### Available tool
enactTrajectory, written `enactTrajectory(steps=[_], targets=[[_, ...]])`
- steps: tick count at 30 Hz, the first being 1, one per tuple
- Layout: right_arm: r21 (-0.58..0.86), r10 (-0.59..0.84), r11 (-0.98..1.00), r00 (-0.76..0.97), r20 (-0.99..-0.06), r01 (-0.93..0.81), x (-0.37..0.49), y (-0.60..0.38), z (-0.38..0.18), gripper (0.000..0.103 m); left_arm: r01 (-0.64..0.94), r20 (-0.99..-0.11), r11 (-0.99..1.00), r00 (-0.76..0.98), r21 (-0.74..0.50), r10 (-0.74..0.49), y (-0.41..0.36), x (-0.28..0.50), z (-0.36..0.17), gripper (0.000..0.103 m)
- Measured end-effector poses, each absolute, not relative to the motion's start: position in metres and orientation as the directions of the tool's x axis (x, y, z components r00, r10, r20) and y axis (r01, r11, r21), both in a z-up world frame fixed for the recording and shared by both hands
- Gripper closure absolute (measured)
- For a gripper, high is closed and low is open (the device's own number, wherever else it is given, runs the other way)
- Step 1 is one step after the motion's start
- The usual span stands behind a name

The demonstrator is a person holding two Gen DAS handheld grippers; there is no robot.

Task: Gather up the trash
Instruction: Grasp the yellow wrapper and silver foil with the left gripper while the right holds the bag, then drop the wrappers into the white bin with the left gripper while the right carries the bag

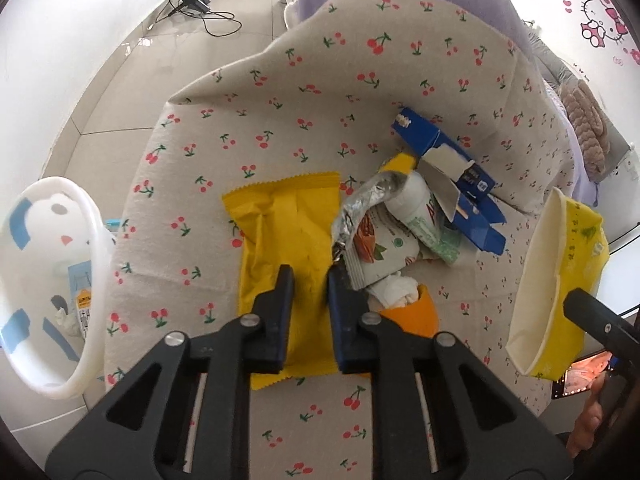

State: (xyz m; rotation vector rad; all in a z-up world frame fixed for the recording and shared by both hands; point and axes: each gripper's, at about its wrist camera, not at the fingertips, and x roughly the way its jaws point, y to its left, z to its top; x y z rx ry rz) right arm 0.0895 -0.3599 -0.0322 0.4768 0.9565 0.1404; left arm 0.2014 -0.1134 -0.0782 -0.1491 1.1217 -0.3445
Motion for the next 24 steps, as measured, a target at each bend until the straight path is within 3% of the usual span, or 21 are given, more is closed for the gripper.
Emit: enactTrajectory(steps=[5, 24], targets=[[0.454, 0.329, 0.888, 0.583, -0.743, 0.078, 0.091, -0.350, -0.026, 0.022, 0.204, -0.840, 0.932, 0.407, -0.300, -0.359, -0.107, 0.195, -0.066, 0.092], [0.458, 0.375, 0.889, 0.576, -0.726, -0.003, 0.106, -0.290, -0.011, 0.022, 0.161, -0.795, 0.926, 0.476, -0.343, -0.377, -0.044, 0.179, -0.036, 0.092]])
